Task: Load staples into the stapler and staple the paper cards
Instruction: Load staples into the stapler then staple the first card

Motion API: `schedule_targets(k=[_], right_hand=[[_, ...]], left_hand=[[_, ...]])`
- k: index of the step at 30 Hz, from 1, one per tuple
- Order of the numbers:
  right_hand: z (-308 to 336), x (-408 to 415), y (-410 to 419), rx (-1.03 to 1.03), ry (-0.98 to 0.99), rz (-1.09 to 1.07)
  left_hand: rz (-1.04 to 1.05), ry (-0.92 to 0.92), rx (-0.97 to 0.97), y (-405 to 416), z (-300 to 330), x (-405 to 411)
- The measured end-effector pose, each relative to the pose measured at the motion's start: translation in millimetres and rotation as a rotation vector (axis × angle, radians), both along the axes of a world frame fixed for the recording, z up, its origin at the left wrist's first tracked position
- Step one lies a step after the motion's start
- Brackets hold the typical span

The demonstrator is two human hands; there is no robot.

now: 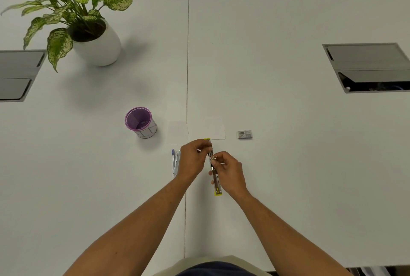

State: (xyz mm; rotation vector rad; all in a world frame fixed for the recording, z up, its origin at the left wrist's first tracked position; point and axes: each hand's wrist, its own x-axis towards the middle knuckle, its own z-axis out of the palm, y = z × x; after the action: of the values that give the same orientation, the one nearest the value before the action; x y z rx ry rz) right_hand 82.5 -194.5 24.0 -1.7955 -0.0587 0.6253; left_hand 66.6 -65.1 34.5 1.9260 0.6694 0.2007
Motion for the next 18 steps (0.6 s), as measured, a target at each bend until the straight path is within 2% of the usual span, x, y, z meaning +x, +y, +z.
schedule_targets(k=[9,14,18], right_hand=[[0,0,-1,-0.011,-0.007,-0.003],[1,3,-5,-0.004,-0.017,-0.019],[1,4,-7,-0.009,-0.021,-0.017]], left_hand=[[-0.042,0.021,0.057,-3,-4,-1],[-0.142,-0.009,0.093,-3,-9,-4],[-0.174,-0.015,0.061,0,-10,-5]])
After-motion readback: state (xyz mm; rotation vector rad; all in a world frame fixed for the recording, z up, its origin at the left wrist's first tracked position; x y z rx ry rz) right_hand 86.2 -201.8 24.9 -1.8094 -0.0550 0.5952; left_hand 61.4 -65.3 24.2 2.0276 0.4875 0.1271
